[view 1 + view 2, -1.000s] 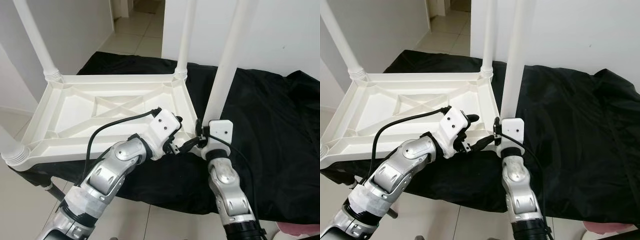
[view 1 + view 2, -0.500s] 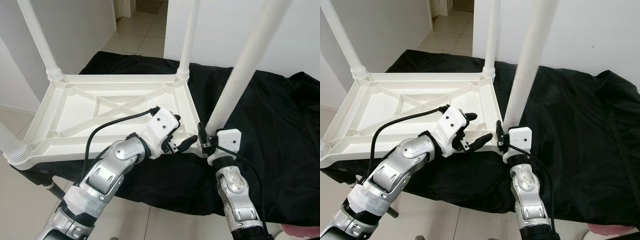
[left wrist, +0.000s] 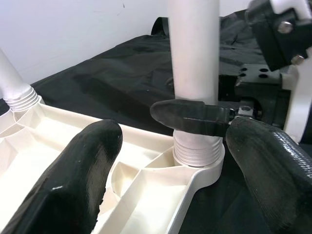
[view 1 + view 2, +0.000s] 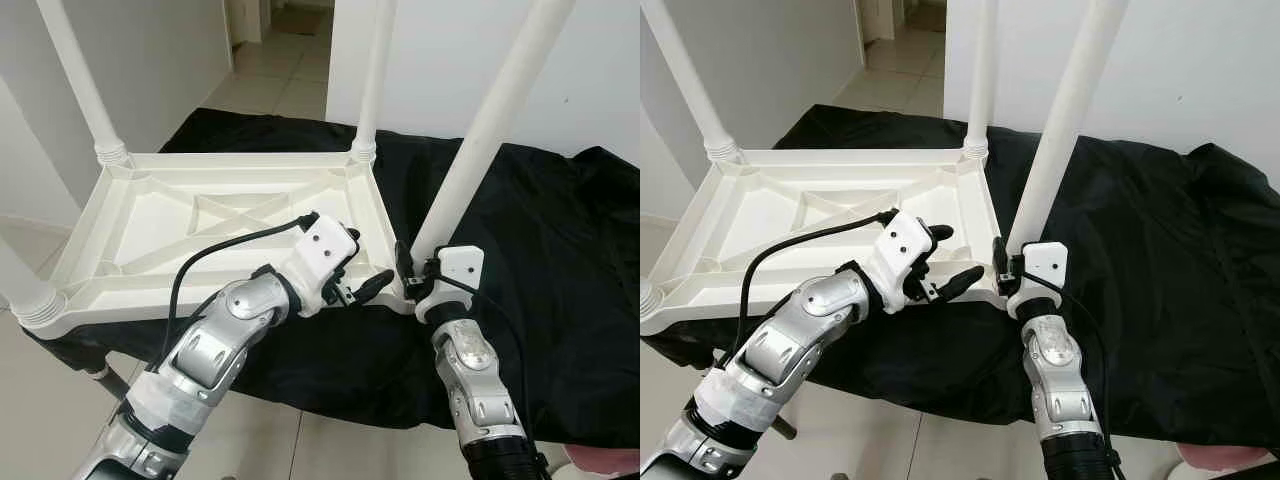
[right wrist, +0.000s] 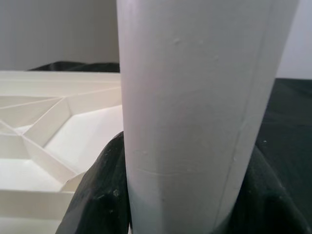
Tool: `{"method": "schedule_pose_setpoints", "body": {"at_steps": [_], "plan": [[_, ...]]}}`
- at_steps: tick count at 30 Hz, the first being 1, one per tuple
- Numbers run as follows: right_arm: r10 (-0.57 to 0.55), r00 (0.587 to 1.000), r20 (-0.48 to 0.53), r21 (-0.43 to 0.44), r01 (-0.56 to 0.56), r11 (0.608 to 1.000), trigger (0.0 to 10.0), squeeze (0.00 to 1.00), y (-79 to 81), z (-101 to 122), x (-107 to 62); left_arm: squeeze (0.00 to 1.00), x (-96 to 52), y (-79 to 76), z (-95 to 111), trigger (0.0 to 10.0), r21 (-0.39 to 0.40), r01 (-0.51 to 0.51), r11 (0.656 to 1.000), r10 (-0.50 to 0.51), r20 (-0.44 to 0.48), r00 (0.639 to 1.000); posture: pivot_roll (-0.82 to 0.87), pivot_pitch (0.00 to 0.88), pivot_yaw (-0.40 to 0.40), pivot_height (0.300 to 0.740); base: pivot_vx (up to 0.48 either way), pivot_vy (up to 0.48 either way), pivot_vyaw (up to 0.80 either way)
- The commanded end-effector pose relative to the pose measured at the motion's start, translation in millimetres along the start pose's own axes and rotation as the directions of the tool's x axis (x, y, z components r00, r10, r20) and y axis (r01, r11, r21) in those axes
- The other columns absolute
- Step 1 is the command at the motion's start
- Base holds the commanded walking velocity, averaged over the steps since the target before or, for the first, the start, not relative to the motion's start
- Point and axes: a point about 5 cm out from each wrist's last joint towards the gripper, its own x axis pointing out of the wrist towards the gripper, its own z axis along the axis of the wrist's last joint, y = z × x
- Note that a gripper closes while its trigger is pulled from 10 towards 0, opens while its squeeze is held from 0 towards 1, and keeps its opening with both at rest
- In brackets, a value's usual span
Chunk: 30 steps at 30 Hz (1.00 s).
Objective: Building children table
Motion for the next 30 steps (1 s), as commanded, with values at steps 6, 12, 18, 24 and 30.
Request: {"method": "schedule_pose_setpoints", "body": {"at_steps": [6,12,18,24,30], "plan": [[0.016,0.977,-0.211,0.084,0.001,0.996,10.0,0.00,-0.2,-26.0,-4.1,0.00,-1.4,-0.9,0.7,10.0,0.006,0.037,0.999,-0.037,-0.007,0.999,-0.03,0.000,-0.009,0.740,0.000,0.000,0.00],[-0.028,0.985,-0.170,0.061,0.039,0.997,10.0,0.00,3.1,-18.6,-5.0,0.00,-1.4,-1.4,1.4,10.0,0.004,0.037,0.999,-0.037,-0.004,0.999,-0.03,0.000,-0.012,0.740,0.000,0.000,0.00],[-0.128,0.985,-0.118,0.089,0.139,0.986,10.0,0.00,16.4,-13.0,-11.8,0.00,-1.3,-1.0,2.0,10.0,0.003,0.034,0.999,-0.034,0.000,0.999,-0.03,0.000,-0.016,0.740,0.000,0.000,0.00],[-0.288,0.952,-0.106,0.083,0.297,0.951,10.0,0.00,24.9,-8.0,-12.5,0.00,-0.7,-0.8,2.8,10.0,0.002,0.032,0.999,-0.032,0.004,0.999,-0.03,0.000,-0.023,0.740,0.000,0.000,0.00],[-0.239,0.970,-0.053,0.080,0.242,0.967,10.0,0.00,28.7,-0.3,-10.6,0.00,-0.1,0.2,3.2,10.0,-0.001,0.027,1.000,-0.027,0.008,1.000,-0.03,0.000,-0.023,0.740,0.000,0.000,0.00]]}}
